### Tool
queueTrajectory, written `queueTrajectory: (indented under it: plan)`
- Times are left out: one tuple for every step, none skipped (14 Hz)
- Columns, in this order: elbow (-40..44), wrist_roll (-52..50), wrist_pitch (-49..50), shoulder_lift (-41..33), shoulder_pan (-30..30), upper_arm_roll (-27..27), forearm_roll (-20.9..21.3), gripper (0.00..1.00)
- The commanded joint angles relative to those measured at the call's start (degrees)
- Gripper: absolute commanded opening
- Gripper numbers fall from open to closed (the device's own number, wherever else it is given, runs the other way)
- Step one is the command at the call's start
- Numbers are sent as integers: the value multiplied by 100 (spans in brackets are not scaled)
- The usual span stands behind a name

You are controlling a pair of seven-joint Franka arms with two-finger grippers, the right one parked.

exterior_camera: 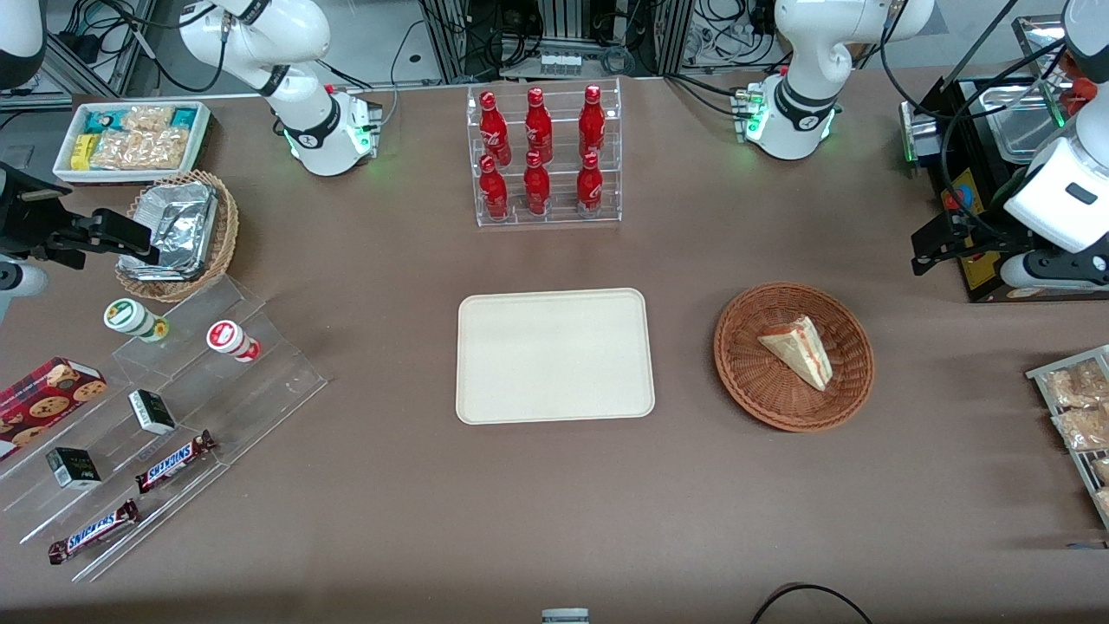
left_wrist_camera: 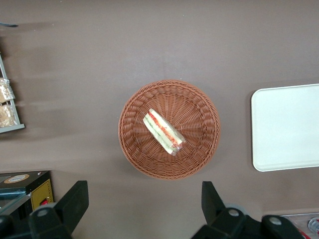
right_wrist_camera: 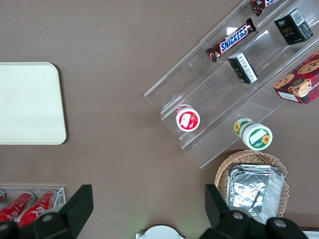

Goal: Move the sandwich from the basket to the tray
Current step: 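Move the left gripper down over the wrapped sandwich in the wicker basket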

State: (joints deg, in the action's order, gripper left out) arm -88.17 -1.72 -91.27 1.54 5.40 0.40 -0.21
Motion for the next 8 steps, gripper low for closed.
queueTrajectory:
  plan:
    - [81,84,135,5,75,101,12,100]
    - [81,75,170,13,75,101,4,100]
    - [72,67,171,48,75,101,12,100]
    - [11,6,162,83,75,101,30,100]
    - [-155,-230,118,153,75,101,30,100]
    - [-357,-476,-21,232,93,101,30,100]
    - [-637,-652,-310,259,119,92,39,100]
    - [-962,-889,-652,233,137,83,39,100]
